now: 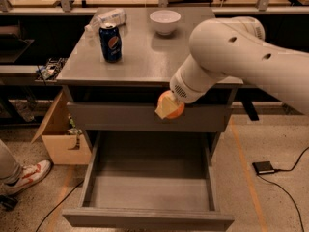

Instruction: Place orange into middle drawer

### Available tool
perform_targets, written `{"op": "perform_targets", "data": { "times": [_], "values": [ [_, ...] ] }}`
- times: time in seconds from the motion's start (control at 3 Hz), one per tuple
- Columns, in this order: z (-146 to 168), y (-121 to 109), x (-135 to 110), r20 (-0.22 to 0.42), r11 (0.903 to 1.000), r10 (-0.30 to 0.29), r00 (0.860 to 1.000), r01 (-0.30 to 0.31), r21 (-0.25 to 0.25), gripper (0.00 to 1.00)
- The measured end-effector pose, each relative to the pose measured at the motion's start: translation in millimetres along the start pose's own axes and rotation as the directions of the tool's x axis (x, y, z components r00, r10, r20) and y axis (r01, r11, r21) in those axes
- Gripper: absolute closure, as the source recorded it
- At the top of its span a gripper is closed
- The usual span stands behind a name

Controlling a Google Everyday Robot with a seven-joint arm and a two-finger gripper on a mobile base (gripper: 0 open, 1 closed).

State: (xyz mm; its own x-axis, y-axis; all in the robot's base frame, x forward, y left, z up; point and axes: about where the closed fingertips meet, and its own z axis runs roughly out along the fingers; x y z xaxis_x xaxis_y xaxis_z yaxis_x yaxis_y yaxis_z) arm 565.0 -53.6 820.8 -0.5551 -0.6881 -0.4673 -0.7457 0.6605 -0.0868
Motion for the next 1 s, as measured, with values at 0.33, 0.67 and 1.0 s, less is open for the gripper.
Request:
{"op": "perform_targets", "data": {
  "times": [0.33,0.67,1.0],
  "values": [
    [41,34,68,-0.143,0.9962,0.087,0.986,-0.085,0.015,1.00],
    [80,61,115,-0.255,0.9852,0.166,0.953,-0.171,-0.001,1.00],
    [80,61,115,-0.255,0.9852,0.166,0.953,-0.171,-0.001,1.00]
  ]
}}
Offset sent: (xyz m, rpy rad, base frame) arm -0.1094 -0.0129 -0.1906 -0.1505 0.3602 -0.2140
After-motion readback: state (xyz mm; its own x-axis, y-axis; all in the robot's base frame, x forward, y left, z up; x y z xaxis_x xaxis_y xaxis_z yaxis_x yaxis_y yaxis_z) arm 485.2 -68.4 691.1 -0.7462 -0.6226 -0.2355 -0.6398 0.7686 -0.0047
